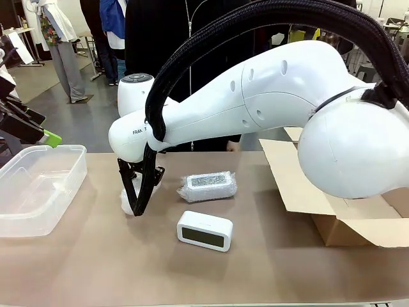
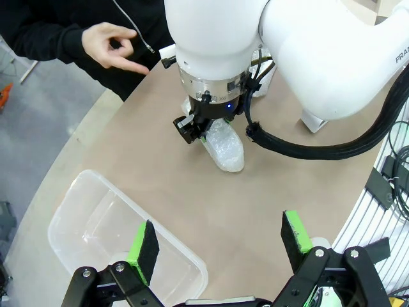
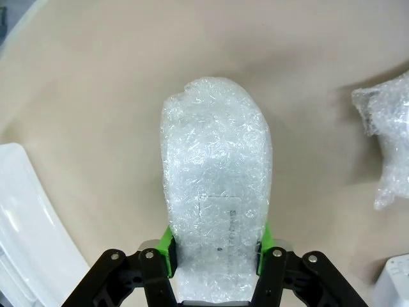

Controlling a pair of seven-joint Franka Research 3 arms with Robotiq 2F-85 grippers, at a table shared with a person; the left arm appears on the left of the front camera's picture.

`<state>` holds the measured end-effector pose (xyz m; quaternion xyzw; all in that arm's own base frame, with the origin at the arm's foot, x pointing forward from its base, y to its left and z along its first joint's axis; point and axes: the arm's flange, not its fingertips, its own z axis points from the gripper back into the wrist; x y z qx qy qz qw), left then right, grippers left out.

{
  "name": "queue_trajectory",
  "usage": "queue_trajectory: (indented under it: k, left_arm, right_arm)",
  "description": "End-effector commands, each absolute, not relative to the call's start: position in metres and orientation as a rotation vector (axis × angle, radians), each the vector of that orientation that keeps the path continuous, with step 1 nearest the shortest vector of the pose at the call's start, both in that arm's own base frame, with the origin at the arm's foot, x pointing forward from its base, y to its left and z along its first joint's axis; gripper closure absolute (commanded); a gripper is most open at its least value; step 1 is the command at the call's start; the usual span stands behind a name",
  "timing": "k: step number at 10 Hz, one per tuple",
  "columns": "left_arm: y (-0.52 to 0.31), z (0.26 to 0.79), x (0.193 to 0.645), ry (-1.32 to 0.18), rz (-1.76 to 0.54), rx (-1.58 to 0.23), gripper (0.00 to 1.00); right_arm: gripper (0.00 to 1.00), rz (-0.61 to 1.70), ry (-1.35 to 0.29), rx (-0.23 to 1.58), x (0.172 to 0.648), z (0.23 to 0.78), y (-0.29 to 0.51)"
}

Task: Separate and place wrapped and unwrapped clocks.
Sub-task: Pick up the Digital clock indicated by the person.

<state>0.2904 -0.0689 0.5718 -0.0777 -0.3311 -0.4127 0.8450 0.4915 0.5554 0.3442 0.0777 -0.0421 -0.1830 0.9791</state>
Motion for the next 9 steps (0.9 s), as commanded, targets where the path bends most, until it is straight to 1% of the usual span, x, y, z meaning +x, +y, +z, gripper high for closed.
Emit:
queue_trajectory:
  k: [1,2,3,5,7,8,9]
  left_arm:
    - [-0.068,0.571,0.291,-0.699,-0.871,-0.170,0.00]
    - [-0.068,0.571,0.291,-0.699,-0.871,-0.170,0.00]
    - [-0.068,0.571,0.291,-0.699,-0.871,-0.170,0.00]
    - [-0.068,0.571,0.291,-0.699,-0.871,-0.170,0.00]
    - [-0.068,0.571,0.291,-0.699,-0.871,-0.170,0.00]
    - [-0.068,0.571,0.291,-0.699,-0.871,-0.170,0.00]
    - [-0.068,0.571,0.291,-0.699,-0.871,-0.170,0.00]
  right_arm:
    - [0.88,-0.360,-0.052,0.156,0.493,0.347,0.556]
    - [0.90,-0.347,-0.058,0.162,0.489,0.356,0.554]
    - [0.90,-0.307,-0.114,0.184,0.477,0.377,0.550]
    - [0.90,-0.258,-0.179,0.223,0.438,0.442,0.533]
    - [0.90,-0.174,-0.248,0.234,0.396,0.496,0.520]
    - [0.90,-0.144,-0.261,0.224,0.382,0.518,0.509]
    - [0.90,-0.074,-0.238,0.198,0.372,0.535,0.495]
